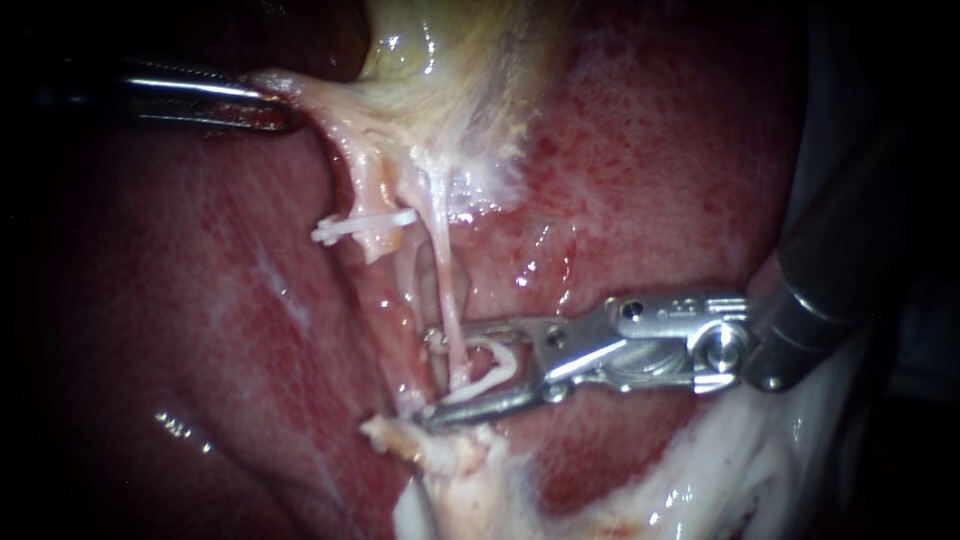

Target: Clipping first clip right tube

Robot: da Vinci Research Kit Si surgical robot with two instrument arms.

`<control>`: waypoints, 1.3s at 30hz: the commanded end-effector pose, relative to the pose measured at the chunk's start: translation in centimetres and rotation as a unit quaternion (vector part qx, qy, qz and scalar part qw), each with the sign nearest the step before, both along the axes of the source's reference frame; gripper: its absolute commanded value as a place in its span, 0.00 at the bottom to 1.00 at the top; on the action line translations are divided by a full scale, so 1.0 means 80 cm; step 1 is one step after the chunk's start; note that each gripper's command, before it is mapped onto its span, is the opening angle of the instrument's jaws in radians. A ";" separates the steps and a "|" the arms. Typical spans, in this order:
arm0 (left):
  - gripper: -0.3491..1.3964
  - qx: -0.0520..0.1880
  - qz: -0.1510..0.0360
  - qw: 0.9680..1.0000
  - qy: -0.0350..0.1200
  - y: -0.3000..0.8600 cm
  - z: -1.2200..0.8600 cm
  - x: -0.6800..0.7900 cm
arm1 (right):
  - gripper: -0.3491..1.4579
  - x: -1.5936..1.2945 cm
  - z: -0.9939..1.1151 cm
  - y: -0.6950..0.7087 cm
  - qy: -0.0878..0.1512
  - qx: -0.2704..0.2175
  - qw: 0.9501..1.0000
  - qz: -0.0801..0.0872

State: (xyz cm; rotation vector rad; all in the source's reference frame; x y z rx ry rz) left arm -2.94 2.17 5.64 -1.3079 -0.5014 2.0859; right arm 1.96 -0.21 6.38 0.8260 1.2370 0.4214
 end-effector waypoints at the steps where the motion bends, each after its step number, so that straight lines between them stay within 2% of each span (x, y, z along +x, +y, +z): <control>1: 0.00 0.000 0.000 1.000 0.000 0.0000 0.0000 0.0000 | 0.47 0.0001 -0.0002 0.0001 0.008 0.008 1.000 0.000; 6: 0.00 0.000 0.000 1.000 0.000 0.0000 0.0000 0.0000 | 0.46 0.0002 -0.0019 0.0002 0.042 0.044 0.998 -0.004; 10: 0.00 0.000 0.000 1.000 0.000 0.0000 0.0000 0.0000 | 0.46 0.0000 -0.0034 0.0002 0.054 0.063 0.996 -0.011; 15: 0.00 0.000 0.000 1.000 0.000 0.0000 0.0001 0.0000 | 0.44 -0.0002 -0.0035 0.0000 0.053 0.082 0.995 -0.021; 26: 0.00 0.000 0.000 1.000 0.000 0.0000 0.0001 -0.0001 | 0.31 -0.0009 -0.0026 0.0006 0.052 0.085 0.995 -0.021; 29: 0.00 0.000 0.000 1.000 0.000 0.0000 0.0001 -0.0001 | 0.22 -0.0010 -0.0026 0.0006 0.051 0.088 0.995 -0.020; 33: 0.00 0.000 0.000 1.000 0.000 0.0000 0.0001 -0.0001 | 0.02 -0.0011 -0.0027 0.0007 0.048 0.100 0.994 -0.024; 39: 0.00 0.000 0.000 1.000 0.000 0.0001 0.0002 -0.0001 | 0.00 -0.0011 -0.0026 0.0008 0.041 0.116 0.992 -0.025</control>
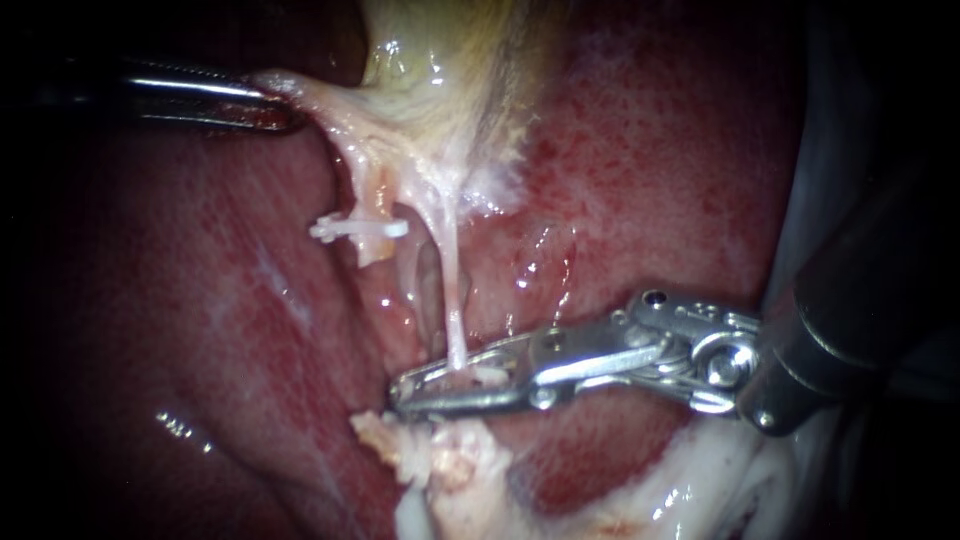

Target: Clipping first clip right tube

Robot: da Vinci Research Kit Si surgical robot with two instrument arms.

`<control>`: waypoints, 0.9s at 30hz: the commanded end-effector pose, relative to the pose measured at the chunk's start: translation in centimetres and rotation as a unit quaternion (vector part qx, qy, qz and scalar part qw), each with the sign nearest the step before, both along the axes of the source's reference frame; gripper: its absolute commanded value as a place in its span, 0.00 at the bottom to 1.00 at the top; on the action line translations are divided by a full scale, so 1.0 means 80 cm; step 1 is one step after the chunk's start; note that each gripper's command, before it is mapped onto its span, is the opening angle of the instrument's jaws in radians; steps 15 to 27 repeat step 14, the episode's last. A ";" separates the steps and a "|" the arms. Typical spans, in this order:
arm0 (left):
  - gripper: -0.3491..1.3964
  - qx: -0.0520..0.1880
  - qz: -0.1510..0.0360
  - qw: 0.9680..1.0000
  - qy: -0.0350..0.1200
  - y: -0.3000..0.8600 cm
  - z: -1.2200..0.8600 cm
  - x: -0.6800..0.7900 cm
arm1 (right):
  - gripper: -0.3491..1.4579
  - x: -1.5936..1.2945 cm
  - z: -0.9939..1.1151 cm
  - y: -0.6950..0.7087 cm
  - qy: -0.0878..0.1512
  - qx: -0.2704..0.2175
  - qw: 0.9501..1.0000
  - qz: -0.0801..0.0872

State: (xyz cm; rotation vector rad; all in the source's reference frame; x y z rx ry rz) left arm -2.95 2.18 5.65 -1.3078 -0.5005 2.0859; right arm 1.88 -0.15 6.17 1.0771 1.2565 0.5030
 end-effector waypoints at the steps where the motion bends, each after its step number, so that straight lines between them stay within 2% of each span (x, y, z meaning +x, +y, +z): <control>1: 0.00 0.000 0.000 1.000 0.000 0.0000 0.0000 0.0000 | 0.00 0.0000 0.0001 0.0000 0.000 0.003 1.000 -0.001; 4: 0.00 0.000 0.000 1.000 0.000 0.0000 0.0001 0.0000 | 0.00 -0.0002 0.0001 0.0000 -0.008 0.025 1.000 -0.003; 27: 0.00 0.000 0.000 1.000 0.000 0.0003 0.0004 -0.0002 | 0.00 -0.0003 0.0007 0.0002 -0.009 0.024 1.000 -0.005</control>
